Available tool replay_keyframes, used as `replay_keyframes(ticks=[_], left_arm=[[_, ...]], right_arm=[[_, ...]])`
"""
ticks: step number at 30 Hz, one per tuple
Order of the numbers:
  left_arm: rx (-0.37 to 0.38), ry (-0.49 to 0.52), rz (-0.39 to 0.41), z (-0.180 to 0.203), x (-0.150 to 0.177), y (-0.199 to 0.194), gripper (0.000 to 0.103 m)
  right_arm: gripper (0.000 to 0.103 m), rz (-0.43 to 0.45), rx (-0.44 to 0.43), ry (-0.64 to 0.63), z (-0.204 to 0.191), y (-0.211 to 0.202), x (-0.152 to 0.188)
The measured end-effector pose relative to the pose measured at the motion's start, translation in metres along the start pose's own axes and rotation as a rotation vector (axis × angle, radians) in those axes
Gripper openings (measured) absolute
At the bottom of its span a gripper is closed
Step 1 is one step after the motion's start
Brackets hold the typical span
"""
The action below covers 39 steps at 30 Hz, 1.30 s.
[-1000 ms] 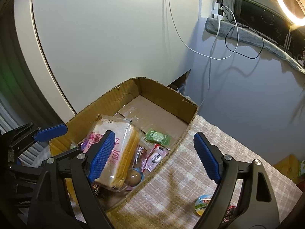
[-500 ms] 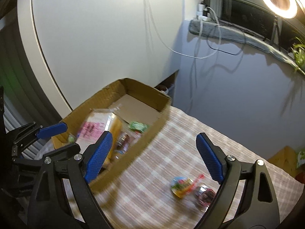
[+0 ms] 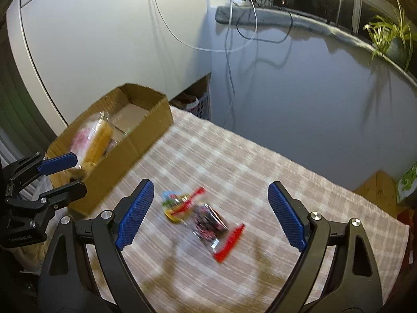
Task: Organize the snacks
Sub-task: 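Move both tools back to the remaining snacks on the table, then grasp the yellow-green packet with the left tool while the right tool grasps the red-wrapped pastry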
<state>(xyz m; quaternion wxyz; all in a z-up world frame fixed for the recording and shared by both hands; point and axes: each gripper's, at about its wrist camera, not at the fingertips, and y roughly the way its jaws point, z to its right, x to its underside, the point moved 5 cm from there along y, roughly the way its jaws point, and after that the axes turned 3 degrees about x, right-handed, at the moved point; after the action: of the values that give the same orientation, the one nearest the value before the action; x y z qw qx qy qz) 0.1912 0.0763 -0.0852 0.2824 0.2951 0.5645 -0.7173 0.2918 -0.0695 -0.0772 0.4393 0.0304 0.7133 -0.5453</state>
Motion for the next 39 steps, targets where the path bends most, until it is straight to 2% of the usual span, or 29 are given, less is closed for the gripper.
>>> replay_keyframes(ticks=[6, 10, 14, 16, 26, 30, 34, 39], left_arm=[[0.032, 0.027, -0.043, 0.021, 0.005, 0.021, 0.055], [0.047, 0.037, -0.070, 0.030, 0.009, 0.033, 0.052], [0.055, 0.047, -0.097, 0.035, 0.013, 0.044, 0.047], [0.060, 0.052, -0.112, 0.037, 0.016, 0.050, 0.044], [0.060, 0.072, -0.155, 0.043, 0.022, 0.071, 0.042], [0.059, 0.076, -0.166, 0.041, 0.024, 0.076, 0.042], [0.061, 0.078, -0.169, 0.040, 0.024, 0.077, 0.042], [0.055, 0.078, -0.175, 0.037, 0.024, 0.079, 0.042]], right_arm=[[0.091, -0.041, -0.031, -0.021, 0.011, 0.010, 0.015], [0.083, -0.075, -0.063, -0.039, 0.012, 0.020, 0.025], [0.066, -0.109, -0.097, -0.059, 0.011, 0.030, 0.034], [0.062, -0.124, -0.106, -0.075, 0.010, 0.036, 0.039], [0.061, -0.147, -0.118, -0.120, 0.007, 0.051, 0.047], [0.061, -0.130, -0.108, -0.142, 0.005, 0.051, 0.044], [0.061, -0.117, -0.079, -0.204, 0.001, 0.050, 0.041], [0.061, -0.131, -0.091, -0.250, -0.003, 0.053, 0.040]])
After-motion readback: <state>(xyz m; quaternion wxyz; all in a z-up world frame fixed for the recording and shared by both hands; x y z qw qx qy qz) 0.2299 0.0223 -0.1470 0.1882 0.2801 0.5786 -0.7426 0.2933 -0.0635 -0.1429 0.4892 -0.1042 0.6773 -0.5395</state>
